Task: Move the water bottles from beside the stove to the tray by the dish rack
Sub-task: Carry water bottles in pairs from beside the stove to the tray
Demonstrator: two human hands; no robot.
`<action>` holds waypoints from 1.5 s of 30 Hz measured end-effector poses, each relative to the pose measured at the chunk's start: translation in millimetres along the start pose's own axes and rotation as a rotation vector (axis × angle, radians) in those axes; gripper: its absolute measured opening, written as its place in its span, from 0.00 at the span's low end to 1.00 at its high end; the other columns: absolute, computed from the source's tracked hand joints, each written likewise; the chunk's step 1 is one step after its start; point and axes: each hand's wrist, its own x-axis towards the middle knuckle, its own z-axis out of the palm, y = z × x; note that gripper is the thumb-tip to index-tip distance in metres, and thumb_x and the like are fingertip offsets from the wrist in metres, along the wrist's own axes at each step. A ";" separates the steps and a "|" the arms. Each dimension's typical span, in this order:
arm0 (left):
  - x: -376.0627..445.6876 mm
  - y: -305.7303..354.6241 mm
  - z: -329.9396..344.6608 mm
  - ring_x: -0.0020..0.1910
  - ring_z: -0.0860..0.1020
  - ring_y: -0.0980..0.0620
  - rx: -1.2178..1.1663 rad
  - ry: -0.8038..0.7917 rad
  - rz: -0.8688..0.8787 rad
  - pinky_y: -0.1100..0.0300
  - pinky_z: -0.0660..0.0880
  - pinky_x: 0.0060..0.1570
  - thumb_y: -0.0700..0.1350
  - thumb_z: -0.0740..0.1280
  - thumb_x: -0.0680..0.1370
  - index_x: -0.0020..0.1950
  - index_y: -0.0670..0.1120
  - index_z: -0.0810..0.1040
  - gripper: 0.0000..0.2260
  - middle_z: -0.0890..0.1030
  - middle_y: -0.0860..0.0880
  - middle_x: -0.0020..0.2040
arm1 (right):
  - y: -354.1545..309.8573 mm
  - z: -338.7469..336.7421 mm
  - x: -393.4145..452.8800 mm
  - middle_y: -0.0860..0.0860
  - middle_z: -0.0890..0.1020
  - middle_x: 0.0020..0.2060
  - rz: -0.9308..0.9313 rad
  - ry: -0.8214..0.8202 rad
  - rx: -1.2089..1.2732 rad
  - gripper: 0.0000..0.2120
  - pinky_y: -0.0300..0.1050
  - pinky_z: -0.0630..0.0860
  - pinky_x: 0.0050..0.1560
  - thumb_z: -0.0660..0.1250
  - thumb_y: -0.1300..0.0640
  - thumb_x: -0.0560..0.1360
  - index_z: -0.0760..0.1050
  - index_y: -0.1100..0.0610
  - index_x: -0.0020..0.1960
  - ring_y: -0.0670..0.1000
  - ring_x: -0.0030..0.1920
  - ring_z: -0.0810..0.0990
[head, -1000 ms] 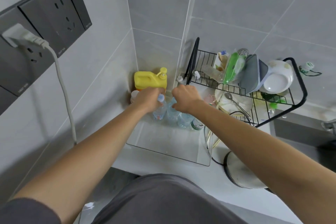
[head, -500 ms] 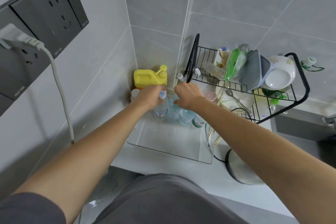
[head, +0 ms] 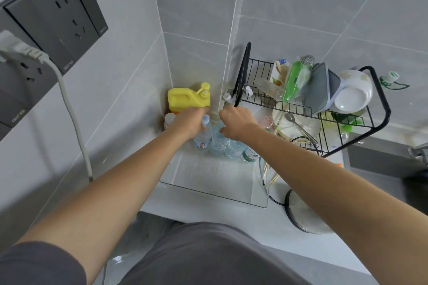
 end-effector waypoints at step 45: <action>-72.3 203.9 19.5 0.84 0.58 0.41 0.180 0.329 0.511 0.37 0.61 0.78 0.62 0.55 0.82 0.83 0.53 0.64 0.30 0.64 0.44 0.83 | 78.1 11.4 -295.4 0.52 0.67 0.80 0.754 0.484 0.341 0.28 0.60 0.52 0.83 0.56 0.38 0.83 0.64 0.49 0.80 0.56 0.81 0.61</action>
